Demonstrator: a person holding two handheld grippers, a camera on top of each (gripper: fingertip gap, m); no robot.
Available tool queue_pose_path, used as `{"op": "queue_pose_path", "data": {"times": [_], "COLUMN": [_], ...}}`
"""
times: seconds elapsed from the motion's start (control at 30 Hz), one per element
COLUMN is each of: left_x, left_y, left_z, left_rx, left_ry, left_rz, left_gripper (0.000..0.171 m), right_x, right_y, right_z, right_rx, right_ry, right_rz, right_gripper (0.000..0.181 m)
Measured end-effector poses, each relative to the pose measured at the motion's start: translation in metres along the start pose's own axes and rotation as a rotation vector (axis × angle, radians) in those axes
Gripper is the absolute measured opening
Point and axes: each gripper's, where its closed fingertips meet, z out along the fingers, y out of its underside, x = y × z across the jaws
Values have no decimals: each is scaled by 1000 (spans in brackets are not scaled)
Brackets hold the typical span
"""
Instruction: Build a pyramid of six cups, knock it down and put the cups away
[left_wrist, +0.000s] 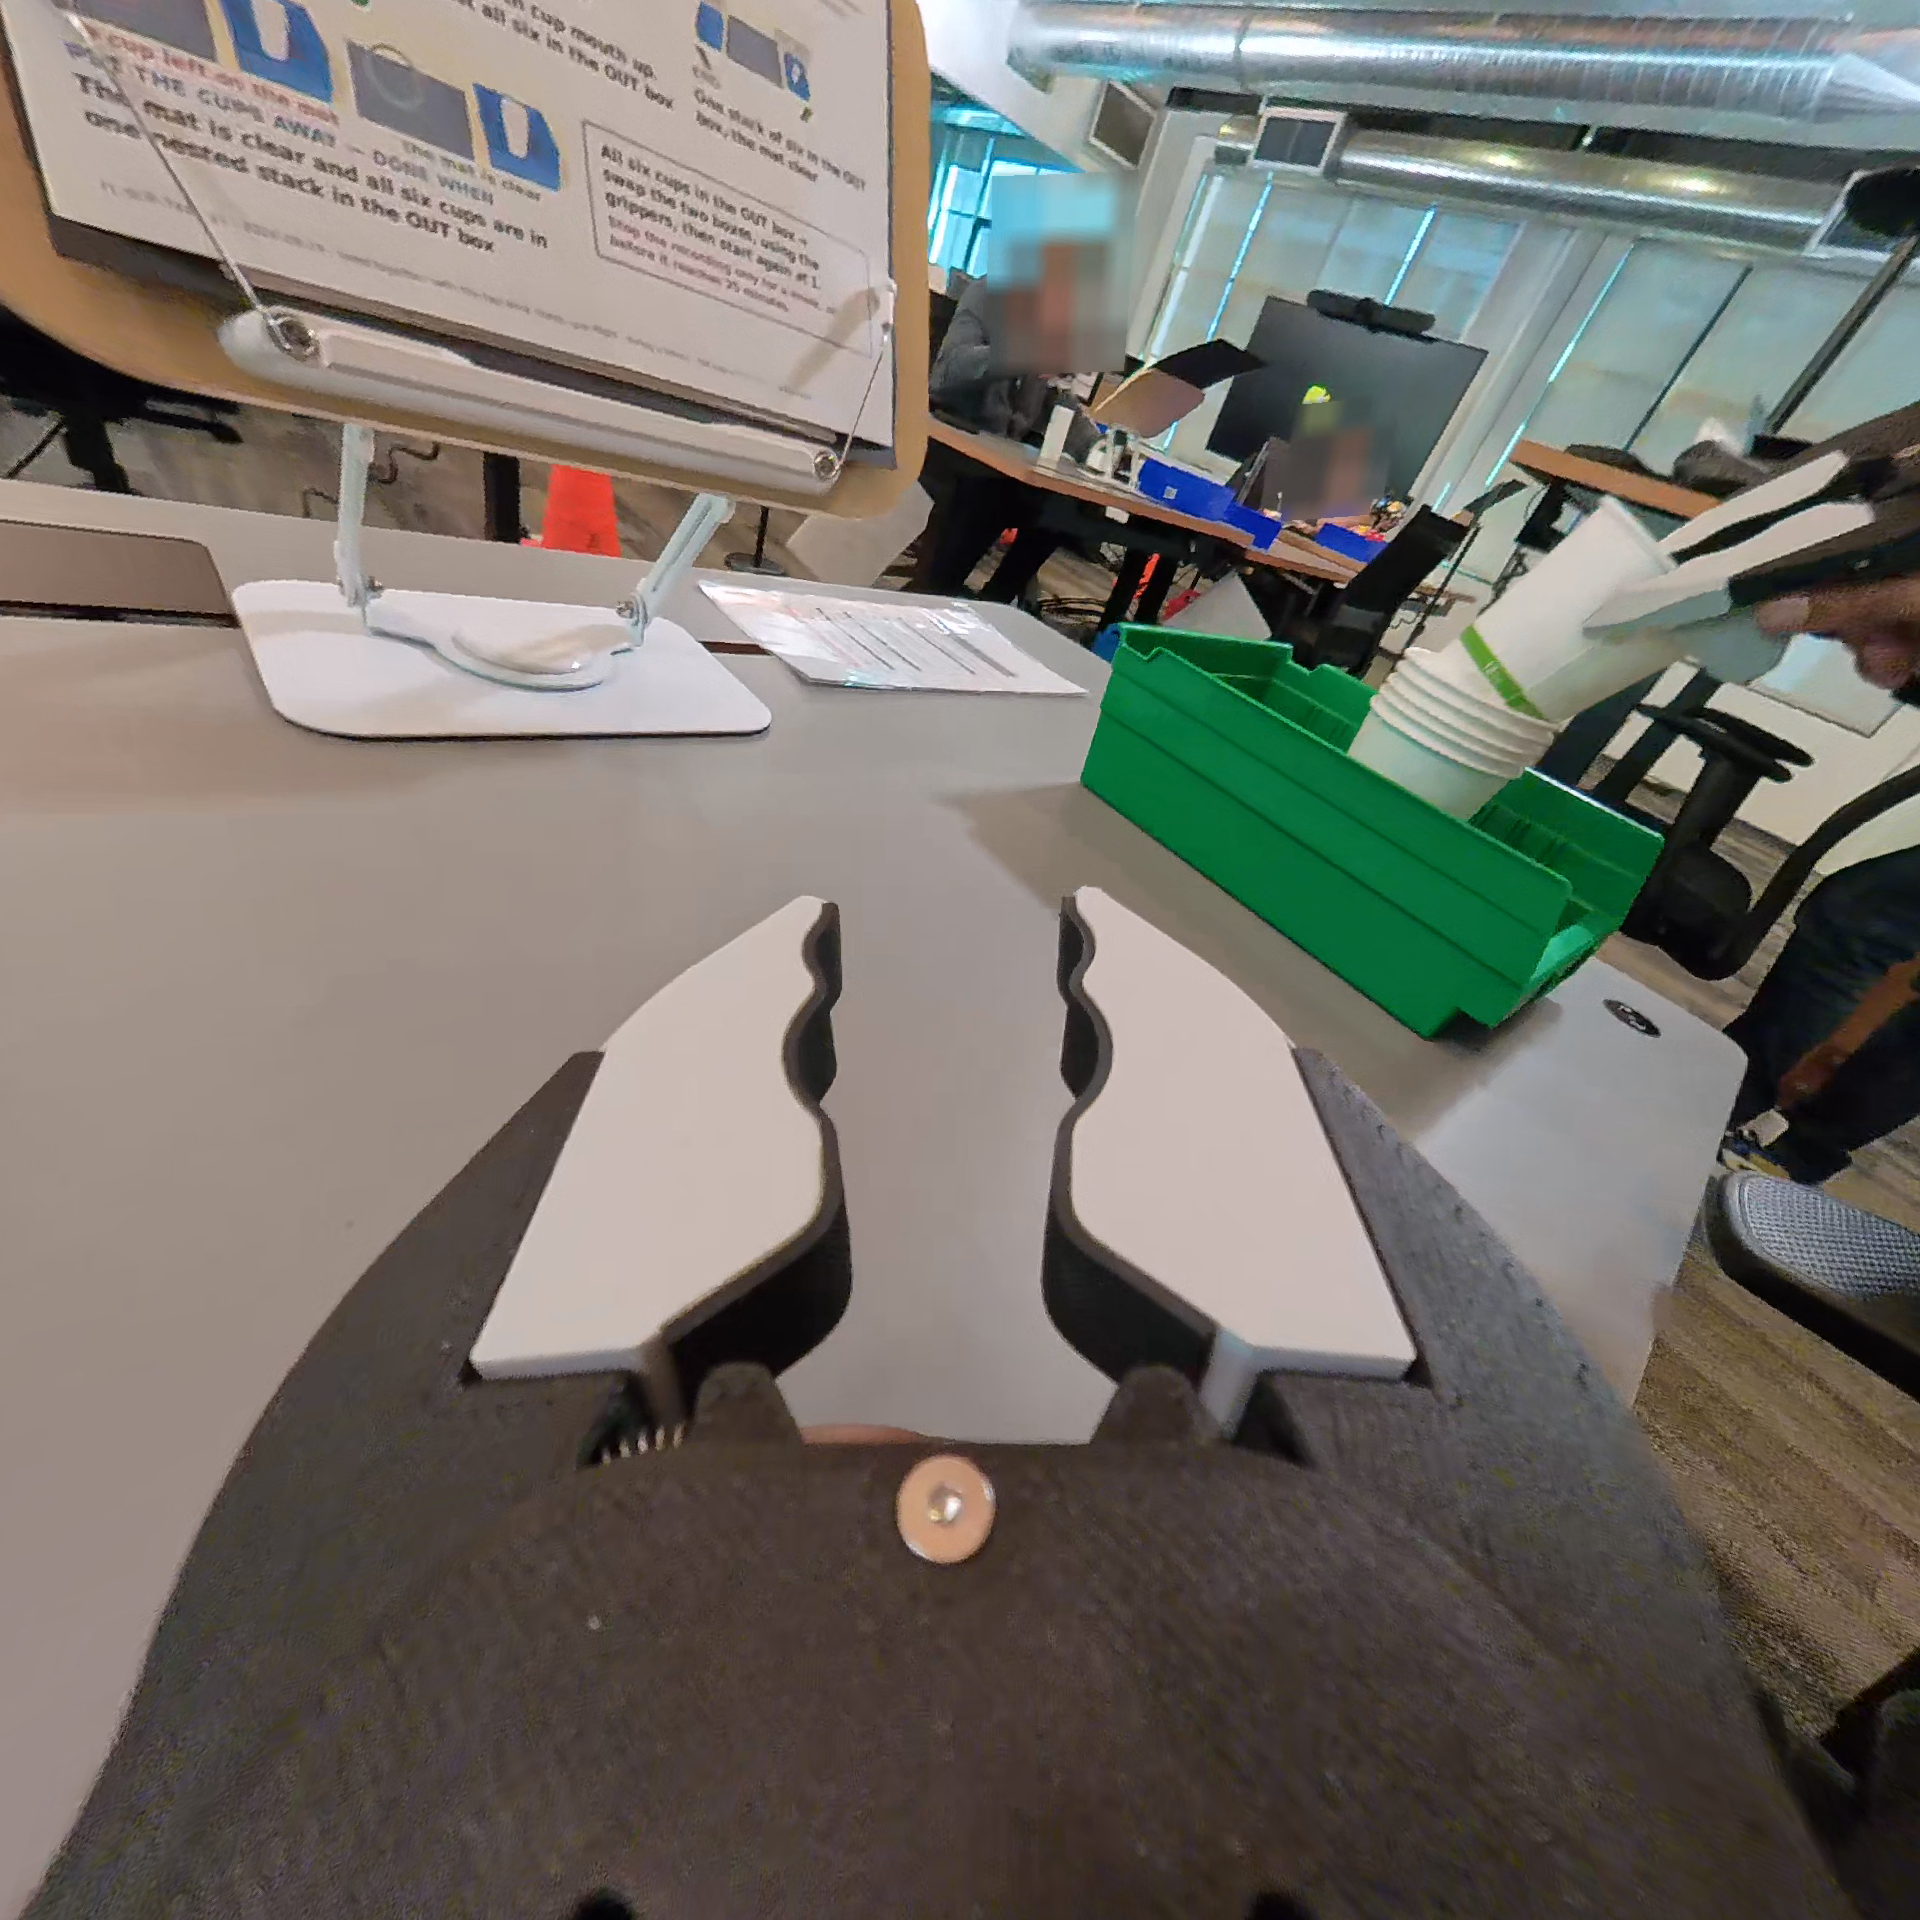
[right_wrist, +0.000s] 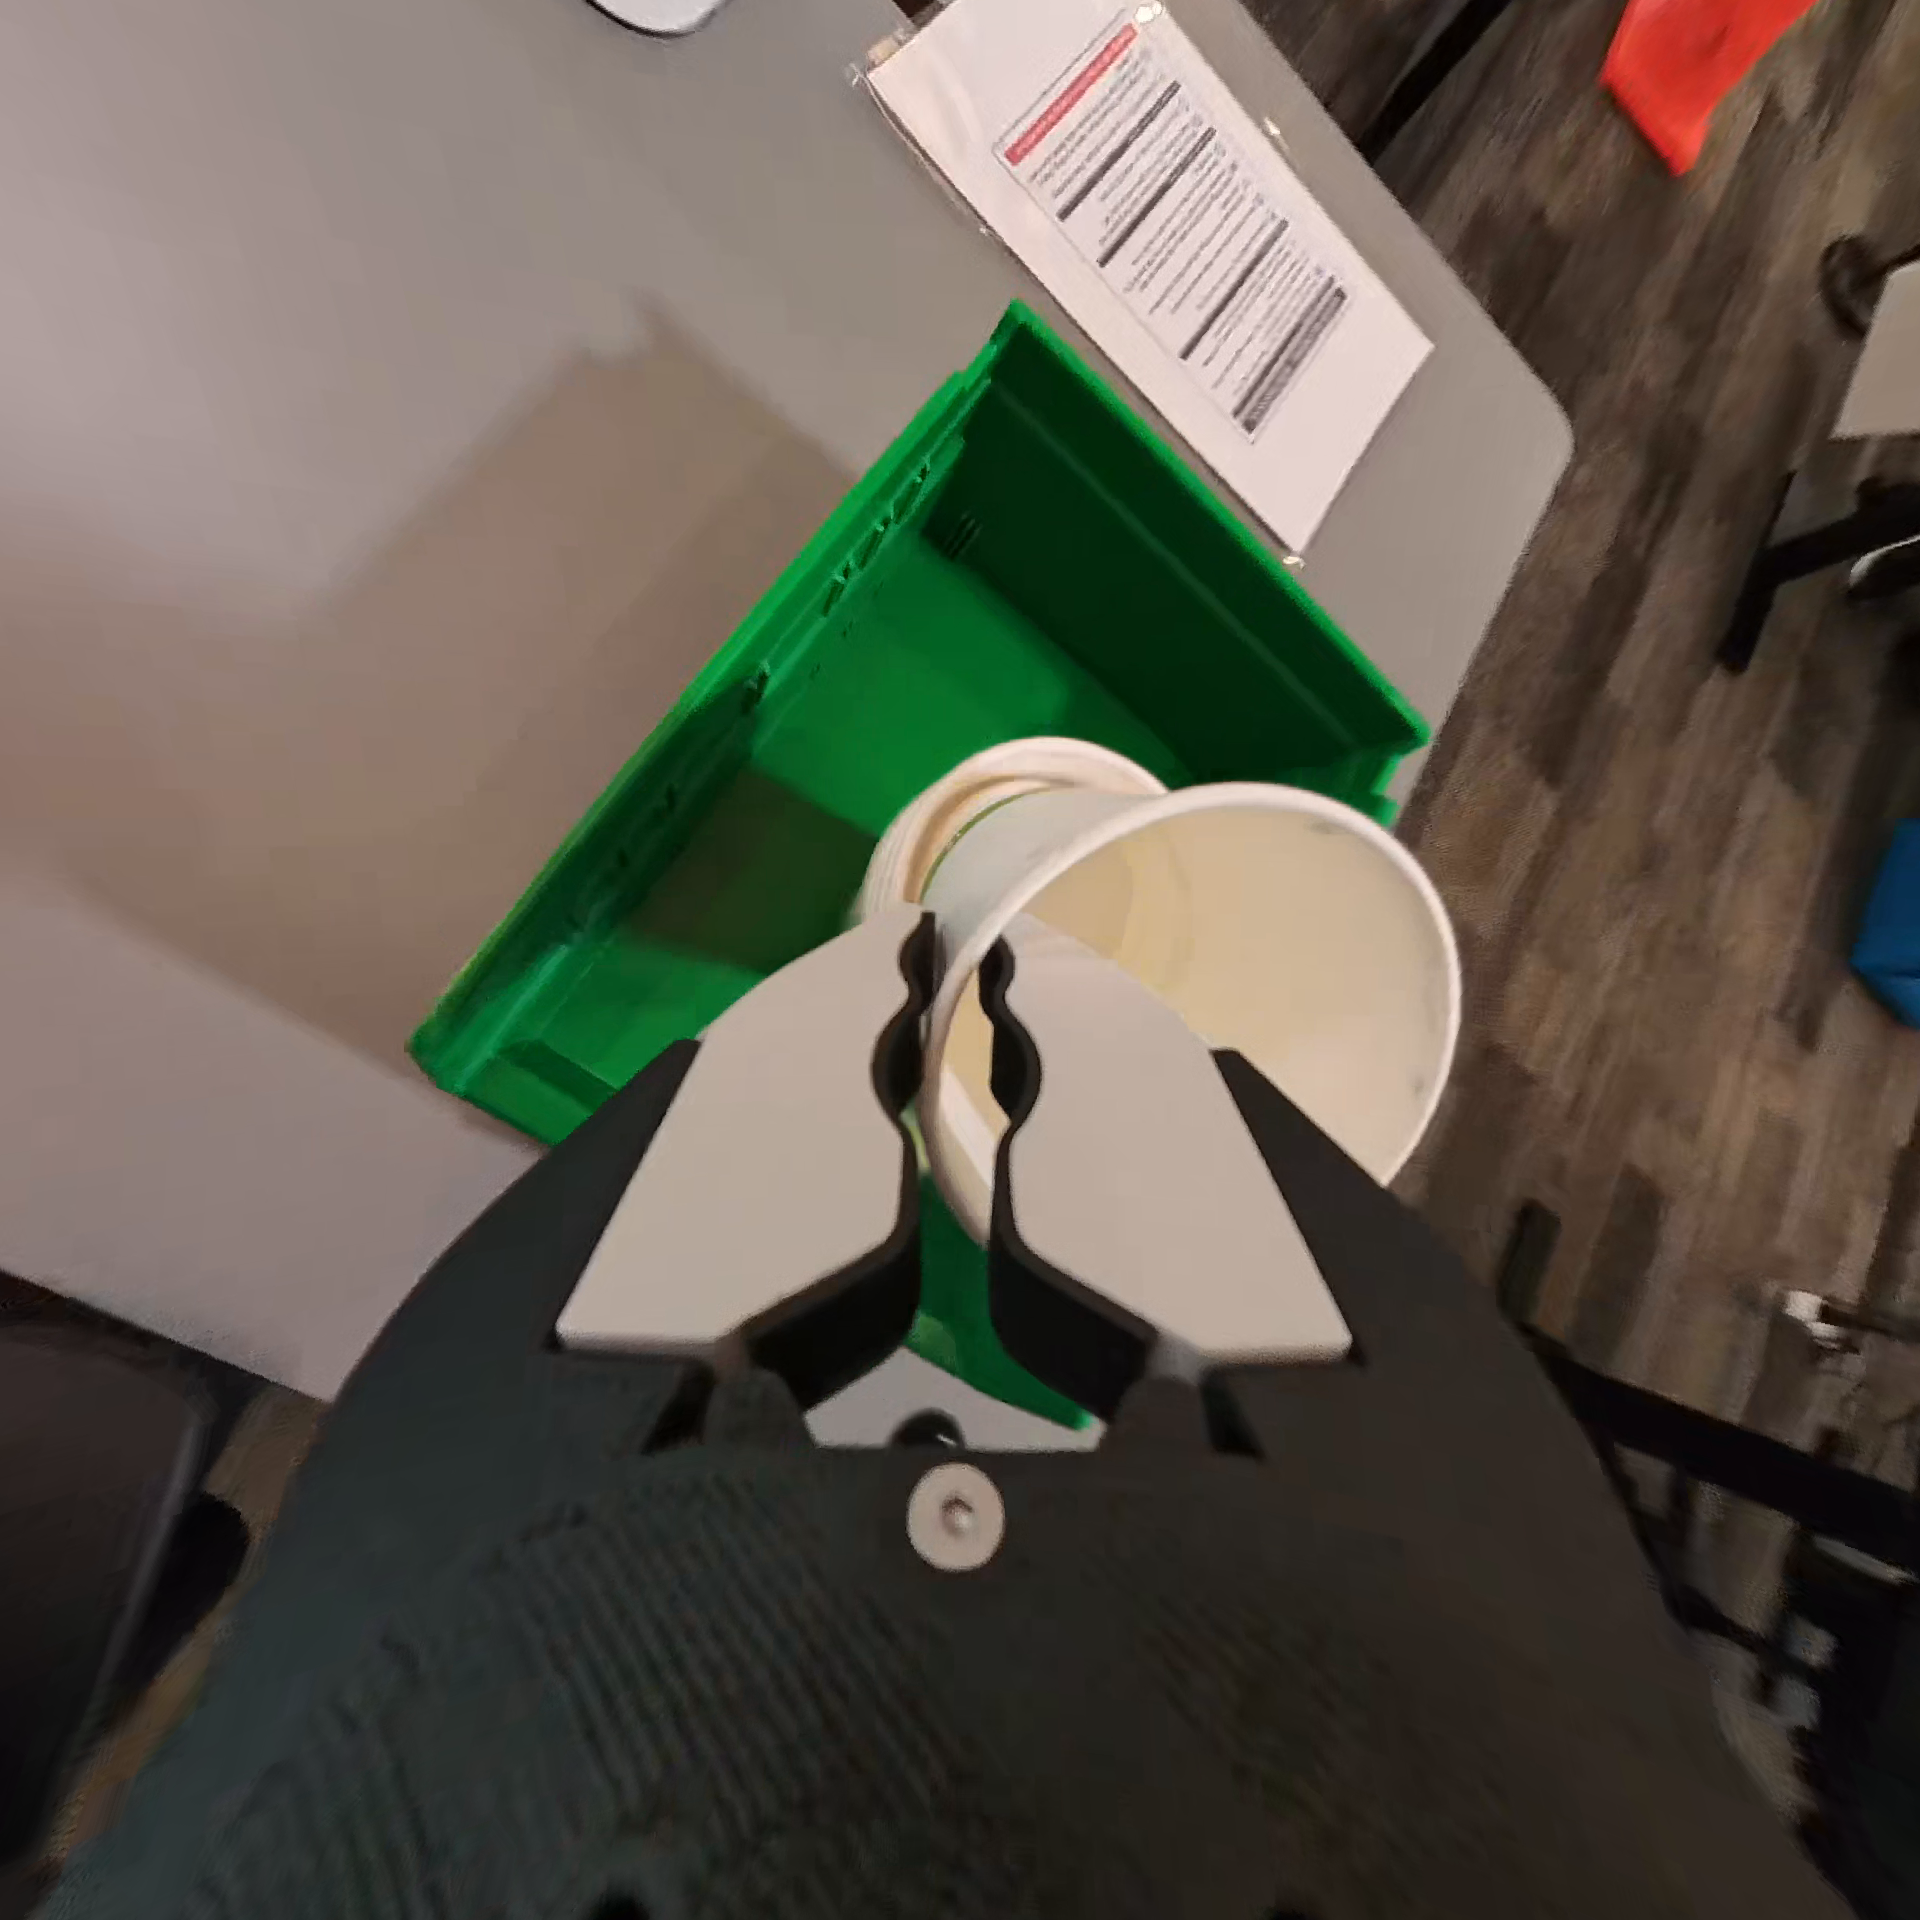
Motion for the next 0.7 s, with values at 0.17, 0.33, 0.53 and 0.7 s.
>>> {"op": "queue_pose_path", "data": {"times": [0.17, 0.33, 0.53, 0.7], "left_x": [8, 15, 25, 30], "left_y": [1, 9, 13, 14], "left_z": [16, 29, 38, 47], "left_rx": [-24, -53, -66, -73], "left_ry": [54, 92, 137, 170], "left_rz": [57, 106, 73, 37], "left_gripper": [41, 41, 41, 41], "right_x": [3, 42, 70, 65], "right_y": [-16, -18, -12, 1], "right_z": [-2, -50, -127, -132], "right_rx": [142, 367, 706, 778], "right_ry": [72, 396, 651, 377], "right_rz": [75, 72, 197, 484], "right_gripper": [36, 36, 32, 1]}}
